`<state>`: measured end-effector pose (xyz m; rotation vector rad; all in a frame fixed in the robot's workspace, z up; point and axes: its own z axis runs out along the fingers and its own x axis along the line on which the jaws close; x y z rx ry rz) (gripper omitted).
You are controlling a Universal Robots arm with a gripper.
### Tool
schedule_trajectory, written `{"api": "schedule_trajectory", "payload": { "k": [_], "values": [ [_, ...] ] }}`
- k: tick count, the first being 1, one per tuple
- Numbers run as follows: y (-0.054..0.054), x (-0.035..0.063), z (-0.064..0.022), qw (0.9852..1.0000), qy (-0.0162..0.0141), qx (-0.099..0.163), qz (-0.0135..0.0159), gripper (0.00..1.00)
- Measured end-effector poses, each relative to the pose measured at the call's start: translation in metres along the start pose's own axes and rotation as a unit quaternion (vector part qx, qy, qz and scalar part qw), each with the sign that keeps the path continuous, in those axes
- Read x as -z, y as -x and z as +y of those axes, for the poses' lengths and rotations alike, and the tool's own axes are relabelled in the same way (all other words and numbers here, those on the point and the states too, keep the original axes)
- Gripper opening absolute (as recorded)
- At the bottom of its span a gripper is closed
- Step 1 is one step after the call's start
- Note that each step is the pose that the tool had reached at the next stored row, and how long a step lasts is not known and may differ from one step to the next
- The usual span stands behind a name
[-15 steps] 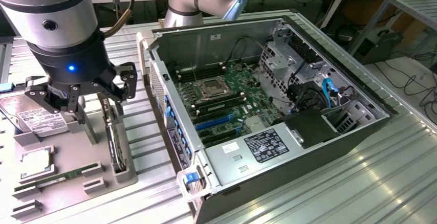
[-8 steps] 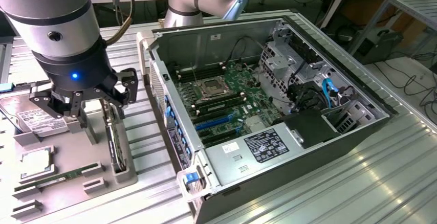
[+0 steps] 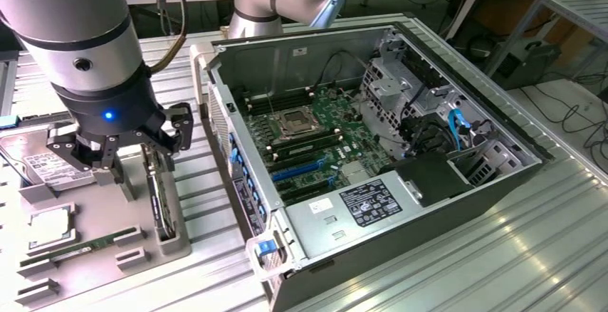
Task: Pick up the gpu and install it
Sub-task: 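Pick up the gpu and move the gpu toward the slot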
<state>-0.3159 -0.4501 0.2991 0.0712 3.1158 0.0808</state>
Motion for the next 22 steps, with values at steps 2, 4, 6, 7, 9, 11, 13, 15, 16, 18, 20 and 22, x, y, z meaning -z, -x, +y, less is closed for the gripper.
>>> {"api": "schedule_trajectory", "payload": {
  "k": [2,4,6,7,9,11,13,15,16,18,20,22],
  "values": [
    [0.000,-0.0024,-0.0010,1.0000,0.0000,0.000,0.0006,0.66],
    [0.000,-0.0047,-0.0021,1.0000,0.0000,0.000,0.0019,0.66],
    [0.000,-0.0070,-0.0023,1.0000,-0.0001,0.000,0.0032,0.66],
    [0.000,-0.0081,-0.0023,1.0000,-0.0002,0.000,0.0039,0.66],
    [0.001,-0.0098,-0.0024,1.0000,-0.0002,0.000,0.0043,0.66],
    [0.000,-0.0119,-0.0026,1.0000,-0.0001,0.000,0.0042,0.66],
    [0.000,-0.0136,-0.0026,1.0000,-0.0002,0.000,0.0043,0.66],
    [0.000,-0.0157,-0.0027,1.0000,-0.0002,0.000,0.0043,0.66],
    [0.000,-0.0168,-0.0028,1.0000,-0.0002,0.000,0.0043,0.66],
    [0.000,-0.0186,-0.0026,1.0000,-0.0002,0.000,0.0043,0.66],
    [0.000,-0.0201,-0.0017,1.0000,-0.0002,0.000,0.0043,0.66],
    [0.000,-0.0217,-0.0001,1.0000,-0.0002,0.000,0.0043,0.66]
  ]
}}
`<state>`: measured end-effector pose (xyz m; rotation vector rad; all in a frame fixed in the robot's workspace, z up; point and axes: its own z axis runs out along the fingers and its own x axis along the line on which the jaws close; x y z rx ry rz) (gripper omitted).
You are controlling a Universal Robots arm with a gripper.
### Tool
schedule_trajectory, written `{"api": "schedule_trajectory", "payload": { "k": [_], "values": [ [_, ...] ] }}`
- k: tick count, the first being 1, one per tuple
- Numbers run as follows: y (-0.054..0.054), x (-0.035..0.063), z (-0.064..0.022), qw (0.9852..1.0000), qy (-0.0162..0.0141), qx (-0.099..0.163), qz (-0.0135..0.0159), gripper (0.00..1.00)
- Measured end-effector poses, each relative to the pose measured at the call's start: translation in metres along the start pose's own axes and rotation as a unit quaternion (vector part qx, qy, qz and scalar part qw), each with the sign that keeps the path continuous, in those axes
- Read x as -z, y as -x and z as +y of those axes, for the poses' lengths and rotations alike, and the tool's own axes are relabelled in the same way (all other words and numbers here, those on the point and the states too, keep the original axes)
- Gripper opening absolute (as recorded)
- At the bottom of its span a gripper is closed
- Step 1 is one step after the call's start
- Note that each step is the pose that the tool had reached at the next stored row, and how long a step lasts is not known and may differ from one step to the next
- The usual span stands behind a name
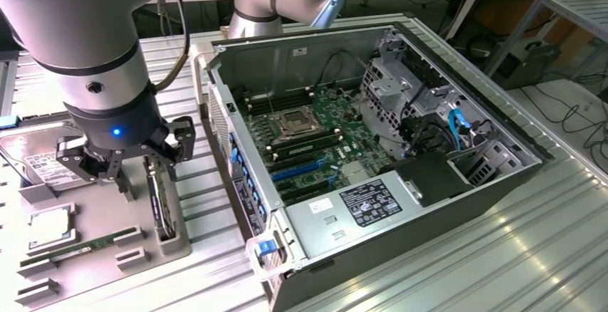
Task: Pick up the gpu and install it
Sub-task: 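Pick up the gpu and move the gpu toward the slot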
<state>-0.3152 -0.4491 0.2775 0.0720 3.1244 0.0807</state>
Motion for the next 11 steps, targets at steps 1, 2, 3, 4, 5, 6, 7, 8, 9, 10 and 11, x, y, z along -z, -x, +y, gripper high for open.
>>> {"api": "schedule_trajectory", "payload": {
  "k": [1,2,3,4,5,6,7,8,9,10,11],
  "values": [
    [-0.0001,-0.0006,0.0008,1.0000,0.0000,0.000,0.0000,0.66],
    [-0.0001,-0.0012,0.0015,1.0000,0.0000,0.000,0.0000,0.66],
    [-0.0002,-0.0020,0.0021,1.0000,0.0001,0.000,-0.0001,0.66],
    [-0.0002,-0.0026,0.0027,1.0000,0.0000,0.000,0.0000,0.66],
    [-0.0003,-0.0033,0.0034,1.0000,0.0000,0.000,0.0000,0.66],
    [-0.0002,-0.0041,0.0037,1.0000,0.0000,0.000,0.0000,0.66],
    [-0.0002,-0.0050,0.0039,1.0000,0.0000,0.000,0.0000,0.66],
    [-0.0002,-0.0060,0.0040,1.0000,0.0000,0.000,0.0000,0.66],
    [-0.0003,-0.0070,0.0041,1.0000,0.0000,0.000,0.0001,0.66],
    [-0.0004,-0.0087,0.0040,1.0000,0.0000,0.000,0.0001,0.66],
    [-0.0005,-0.0103,0.0039,1.0000,0.0000,0.000,0.0000,0.66]
  ]
}}
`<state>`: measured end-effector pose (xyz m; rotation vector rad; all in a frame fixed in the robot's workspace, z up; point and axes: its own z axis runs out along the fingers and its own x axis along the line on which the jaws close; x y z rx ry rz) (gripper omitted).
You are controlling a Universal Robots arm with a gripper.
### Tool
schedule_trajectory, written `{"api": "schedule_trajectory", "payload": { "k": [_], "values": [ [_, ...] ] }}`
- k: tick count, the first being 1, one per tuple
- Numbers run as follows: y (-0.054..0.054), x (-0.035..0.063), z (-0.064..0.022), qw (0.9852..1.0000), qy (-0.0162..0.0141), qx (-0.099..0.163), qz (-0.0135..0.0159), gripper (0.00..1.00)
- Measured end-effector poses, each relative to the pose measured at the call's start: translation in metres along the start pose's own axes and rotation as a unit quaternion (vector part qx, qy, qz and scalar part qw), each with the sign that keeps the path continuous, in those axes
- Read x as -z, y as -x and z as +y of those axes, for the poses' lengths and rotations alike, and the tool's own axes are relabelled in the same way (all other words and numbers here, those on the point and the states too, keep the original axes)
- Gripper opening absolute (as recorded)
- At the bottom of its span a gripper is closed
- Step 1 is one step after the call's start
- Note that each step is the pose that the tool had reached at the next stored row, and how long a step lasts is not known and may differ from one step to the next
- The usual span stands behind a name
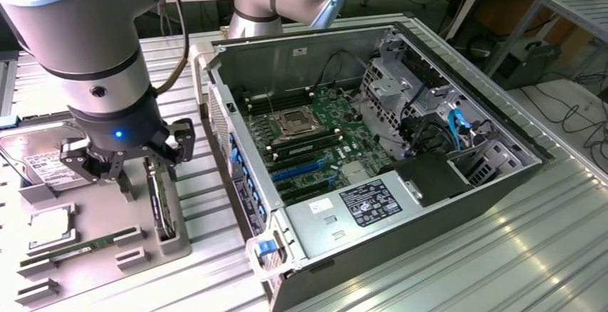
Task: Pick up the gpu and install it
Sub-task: 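Pick up the gpu and move the gpu toward the slot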
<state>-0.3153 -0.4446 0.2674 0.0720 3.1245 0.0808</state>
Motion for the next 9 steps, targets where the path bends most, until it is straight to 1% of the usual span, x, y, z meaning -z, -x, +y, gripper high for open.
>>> {"api": "schedule_trajectory", "payload": {
  "k": [9],
  "values": [
    [-0.001,-0.0125,0.0009,1.0000,0.0000,0.000,0.0000,0.66]
  ]
}}
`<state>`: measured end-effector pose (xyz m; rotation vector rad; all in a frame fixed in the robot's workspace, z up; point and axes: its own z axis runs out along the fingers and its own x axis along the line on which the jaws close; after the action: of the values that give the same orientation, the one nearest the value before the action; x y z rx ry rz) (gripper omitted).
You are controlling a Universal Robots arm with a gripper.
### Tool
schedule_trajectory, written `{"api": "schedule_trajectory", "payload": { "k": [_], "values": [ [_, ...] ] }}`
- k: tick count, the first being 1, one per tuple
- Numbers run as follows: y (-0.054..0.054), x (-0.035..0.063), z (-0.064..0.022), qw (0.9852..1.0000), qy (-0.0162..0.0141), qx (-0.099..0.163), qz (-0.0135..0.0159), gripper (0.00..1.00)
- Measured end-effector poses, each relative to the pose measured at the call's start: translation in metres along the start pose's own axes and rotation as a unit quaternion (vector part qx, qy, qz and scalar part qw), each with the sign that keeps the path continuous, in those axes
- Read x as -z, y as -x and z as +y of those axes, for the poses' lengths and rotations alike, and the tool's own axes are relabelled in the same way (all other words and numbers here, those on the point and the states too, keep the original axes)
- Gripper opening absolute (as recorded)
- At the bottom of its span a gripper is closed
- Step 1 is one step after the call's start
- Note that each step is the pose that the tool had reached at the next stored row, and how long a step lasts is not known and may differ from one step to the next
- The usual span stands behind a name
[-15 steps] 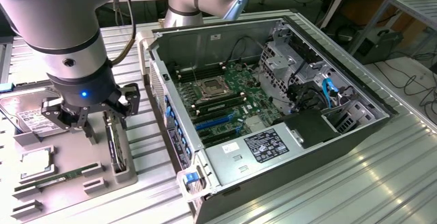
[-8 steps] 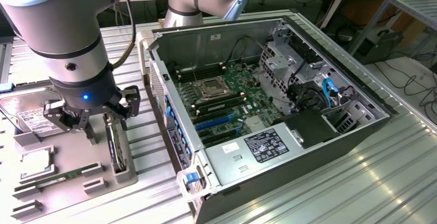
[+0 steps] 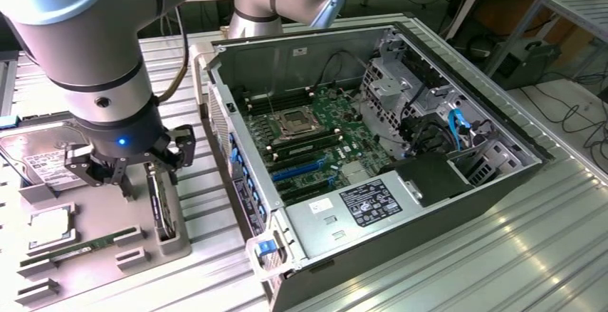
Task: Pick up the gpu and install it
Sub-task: 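Pick up the gpu and move the gpu toward the slot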
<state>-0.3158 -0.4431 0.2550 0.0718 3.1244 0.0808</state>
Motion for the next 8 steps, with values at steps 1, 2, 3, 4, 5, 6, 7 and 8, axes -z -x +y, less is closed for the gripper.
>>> {"api": "schedule_trajectory", "payload": {
  "k": [1,2,3,4,5,6,7,8],
  "values": [
    [0.000,-0.0017,-0.0001,1.0000,0.0001,0.000,-0.0001,0.66],
    [0.000,-0.0037,-0.0001,1.0000,0.0000,0.000,0.0000,0.66],
    [0.000,-0.0055,-0.0003,1.0000,0.0000,0.000,-0.0001,0.66],
    [-0.001,-0.0075,-0.0004,1.0000,0.0000,0.000,-0.0001,0.66],
    [-0.001,-0.0090,-0.0009,1.0000,0.0000,0.000,-0.0002,0.66],
    [-0.001,-0.0104,-0.0017,1.0000,-0.0001,0.000,-0.0003,0.66],
    [-0.001,-0.0126,-0.0032,1.0000,0.0000,0.000,-0.0003,0.66],
    [-0.001,-0.0142,-0.0039,1.0000,0.0001,0.002,-0.0004,0.66]
  ]
}}
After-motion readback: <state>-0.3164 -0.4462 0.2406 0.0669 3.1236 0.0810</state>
